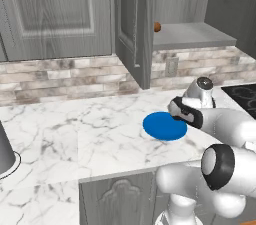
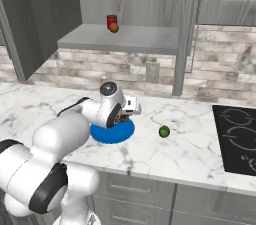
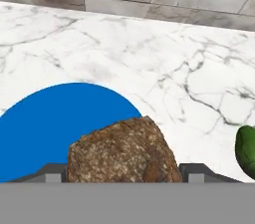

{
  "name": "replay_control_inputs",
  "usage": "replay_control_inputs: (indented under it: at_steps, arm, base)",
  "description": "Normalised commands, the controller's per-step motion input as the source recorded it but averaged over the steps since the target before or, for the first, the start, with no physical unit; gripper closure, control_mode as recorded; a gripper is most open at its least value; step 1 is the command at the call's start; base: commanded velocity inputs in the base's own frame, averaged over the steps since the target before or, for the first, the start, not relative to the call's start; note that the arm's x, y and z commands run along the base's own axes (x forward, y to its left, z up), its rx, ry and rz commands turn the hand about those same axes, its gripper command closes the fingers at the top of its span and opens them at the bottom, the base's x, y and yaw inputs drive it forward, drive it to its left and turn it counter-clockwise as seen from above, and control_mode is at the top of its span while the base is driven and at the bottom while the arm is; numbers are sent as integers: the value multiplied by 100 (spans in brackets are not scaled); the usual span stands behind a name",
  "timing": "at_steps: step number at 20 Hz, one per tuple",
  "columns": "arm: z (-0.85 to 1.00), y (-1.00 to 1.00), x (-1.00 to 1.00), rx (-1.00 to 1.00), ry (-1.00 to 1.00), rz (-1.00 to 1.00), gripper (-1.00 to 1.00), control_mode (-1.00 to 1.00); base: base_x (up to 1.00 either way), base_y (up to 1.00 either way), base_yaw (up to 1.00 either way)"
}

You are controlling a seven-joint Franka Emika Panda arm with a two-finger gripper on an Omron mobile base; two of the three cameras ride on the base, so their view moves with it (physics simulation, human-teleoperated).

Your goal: Pick the avocado and bread from the counter and place them on the plate. Then pick the jam from the cabinet and place it next to the plate. Lastly close the cabinet door.

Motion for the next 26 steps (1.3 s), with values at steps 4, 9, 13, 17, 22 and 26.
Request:
replay_control_inputs:
  at_steps: [4, 9, 13, 17, 22, 26]
  arm:
    - [-2, 90, 65, 0, -2, 0, 100, -100]
    - [-3, 16, 10, -1, 7, 0, 100, -100]
    - [-30, -2, -6, -1, 11, 0, 100, -100]
    - [-17, -16, -1, 0, 4, 0, 100, -100]
    - [-16, -27, 0, 0, 1, 0, 100, -100]
    - [-16, -28, -1, 1, 2, 0, 100, -100]
  base:
    - [0, 0, 0]
    - [0, 0, 0]
    - [0, 0, 0]
    - [0, 0, 0]
    - [0, 0, 0]
    - [0, 0, 0]
